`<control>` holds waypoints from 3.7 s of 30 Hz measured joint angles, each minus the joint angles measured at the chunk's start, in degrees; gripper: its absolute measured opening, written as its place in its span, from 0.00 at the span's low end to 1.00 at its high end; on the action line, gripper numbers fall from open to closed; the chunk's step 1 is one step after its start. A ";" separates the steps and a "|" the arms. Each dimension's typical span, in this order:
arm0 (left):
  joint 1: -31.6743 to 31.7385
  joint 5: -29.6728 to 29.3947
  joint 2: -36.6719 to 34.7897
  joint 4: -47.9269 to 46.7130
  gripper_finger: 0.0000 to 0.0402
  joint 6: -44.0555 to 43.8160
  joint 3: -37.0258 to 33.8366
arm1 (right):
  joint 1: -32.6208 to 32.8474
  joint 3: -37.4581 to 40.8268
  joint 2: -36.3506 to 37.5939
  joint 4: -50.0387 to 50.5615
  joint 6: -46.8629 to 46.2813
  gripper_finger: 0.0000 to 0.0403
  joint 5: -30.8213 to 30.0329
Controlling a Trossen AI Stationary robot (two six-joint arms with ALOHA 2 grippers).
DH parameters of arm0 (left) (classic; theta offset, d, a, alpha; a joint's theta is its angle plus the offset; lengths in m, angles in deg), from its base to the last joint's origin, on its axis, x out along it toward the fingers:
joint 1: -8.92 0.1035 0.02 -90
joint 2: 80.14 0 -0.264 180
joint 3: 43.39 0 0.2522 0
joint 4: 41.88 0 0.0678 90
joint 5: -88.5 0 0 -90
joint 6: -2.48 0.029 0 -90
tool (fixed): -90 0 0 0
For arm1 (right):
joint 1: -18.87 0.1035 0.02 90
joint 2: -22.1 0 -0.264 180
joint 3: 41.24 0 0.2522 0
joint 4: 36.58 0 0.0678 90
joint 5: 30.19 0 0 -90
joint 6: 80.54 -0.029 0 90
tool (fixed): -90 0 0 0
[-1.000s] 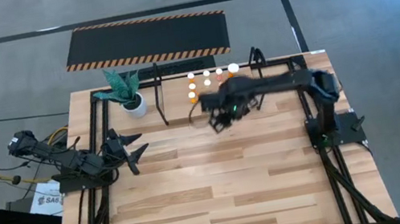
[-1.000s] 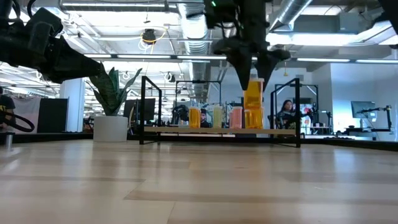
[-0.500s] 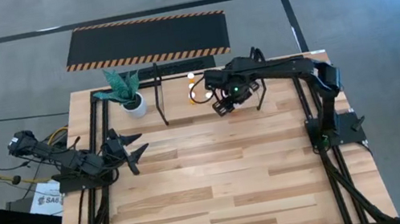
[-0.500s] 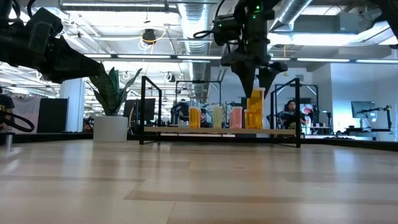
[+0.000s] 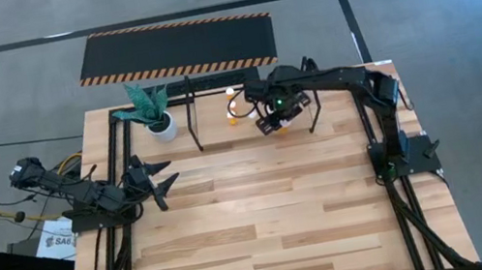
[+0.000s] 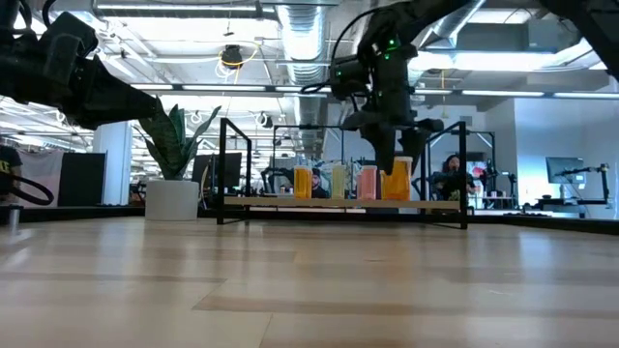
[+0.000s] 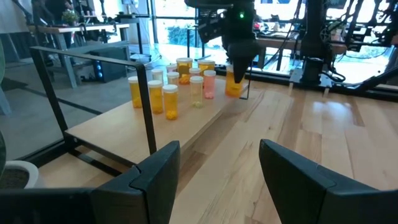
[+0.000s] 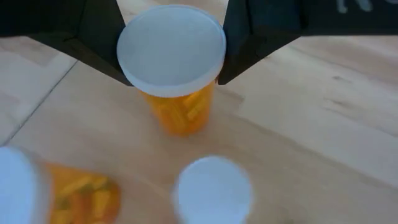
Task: Pick and place medicine bottles onto shelf by color
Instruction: Put the big orange pill bottle aligned with the other big orange pill bottles on the shelf
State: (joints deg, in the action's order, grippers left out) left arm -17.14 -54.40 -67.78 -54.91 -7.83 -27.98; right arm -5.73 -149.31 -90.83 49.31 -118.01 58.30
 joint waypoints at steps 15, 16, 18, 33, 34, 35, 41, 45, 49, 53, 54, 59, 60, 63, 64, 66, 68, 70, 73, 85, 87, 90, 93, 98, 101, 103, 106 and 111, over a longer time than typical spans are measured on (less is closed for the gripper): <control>0.01 0.01 0.00 -0.01 0.52 -0.02 0.00 | -2.92 -0.03 0.44 -0.41 2.15 0.58 -0.12; 0.01 0.01 0.02 0.01 0.52 -0.02 0.00 | -3.10 -0.03 0.44 -0.44 2.19 0.58 -0.12; 0.01 0.01 0.01 0.01 0.52 0.00 0.00 | -3.44 -0.03 0.44 -0.44 2.18 0.58 -0.10; 0.01 0.01 0.01 0.00 0.52 0.00 -0.01 | -3.74 -0.03 0.44 1.14 0.93 0.58 -1.31; 0.01 0.01 0.01 0.00 0.52 -0.01 0.00 | -3.74 -0.03 0.44 1.18 0.58 0.58 -1.44; 0.01 0.03 0.02 -0.01 0.52 0.00 0.00 | -3.74 -0.03 0.44 1.18 0.46 0.58 -1.45; 0.01 0.01 0.00 -0.01 0.52 -0.02 0.00 | -4.06 -0.03 0.44 1.09 -0.61 0.58 -1.45; 0.01 0.01 0.02 0.01 0.52 0.00 0.00 | -4.09 -0.03 0.44 1.05 -0.67 0.58 -1.45; 0.00 0.01 0.01 0.00 0.52 0.00 0.00 | -4.11 -0.03 0.32 0.99 -0.89 0.58 -1.45; 0.01 0.01 0.01 0.01 0.52 0.00 -0.01 | -4.15 1.52 0.19 -0.71 -2.94 0.58 -1.47; 0.01 0.02 0.02 0.01 0.52 0.00 0.00 | -4.21 2.28 0.33 -1.43 -3.03 0.58 -1.45; 0.01 0.01 0.00 0.01 0.52 0.00 0.00 | -4.75 3.79 0.02 -1.95 -3.22 0.58 -0.80; 0.01 0.02 0.01 0.01 0.52 0.00 -0.01 | -4.80 3.76 0.04 -2.17 -3.22 0.58 -0.77; 0.01 0.01 0.00 0.00 0.52 0.00 -0.01 | -5.15 3.70 0.15 -2.58 -3.22 0.58 -0.58; 0.01 0.02 0.02 0.00 0.52 0.00 0.00 | -5.29 3.70 0.15 -2.49 -3.20 0.58 -0.55; 0.01 0.01 0.01 -0.01 0.52 0.00 0.00 | -5.60 3.70 0.15 -2.50 -3.20 0.58 -0.47; 0.01 0.01 0.00 0.01 0.52 0.00 0.00 | -5.89 3.70 0.17 -2.75 -3.20 0.58 -0.45; 0.01 0.01 0.02 -0.01 0.52 0.00 0.00 | -5.99 3.70 0.18 -2.79 -3.20 0.58 -0.42; 0.01 0.01 0.01 0.00 0.52 -0.01 -0.01 | -6.46 3.70 0.19 -3.03 -3.20 0.58 -0.42; 0.01 0.01 0.00 0.01 0.52 0.00 0.00 | -6.73 3.68 0.24 -3.65 -5.26 0.61 -0.25; 0.01 0.02 0.01 0.00 0.52 0.00 0.00 | -6.73 3.68 0.26 -3.51 -6.17 0.64 -0.25; 0.01 0.01 0.02 0.01 0.52 0.00 -0.01 | -6.76 3.68 0.26 -3.37 -6.74 0.70 -0.25; 0.01 0.01 0.02 0.01 0.52 -0.02 0.00 | -6.76 3.68 0.26 -3.02 -7.80 0.77 -0.25; -0.01 0.02 0.02 -0.01 0.52 0.00 0.00 | -6.73 3.64 0.65 -0.87 -9.72 0.91 0.15; 0.01 0.01 0.02 0.01 0.52 -0.01 -0.01 | -6.29 3.64 1.63 -1.00 -10.46 0.98 0.40; 0.01 0.02 0.02 0.01 0.52 -0.01 0.00 | -5.80 3.64 2.67 -0.61 -10.79 0.98 0.49; 0.01 0.01 0.02 -0.01 0.52 0.00 0.00 | -5.06 3.64 4.27 -0.47 -10.86 0.97 0.44; 0.01 0.01 0.01 0.00 0.52 0.00 0.00 | -3.83 3.64 5.62 -0.22 -12.04 0.97 -1.03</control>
State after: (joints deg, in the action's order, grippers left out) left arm -17.13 -54.38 -67.77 -54.91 -7.83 -27.98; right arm -9.56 -145.67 -85.21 49.09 -130.04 57.27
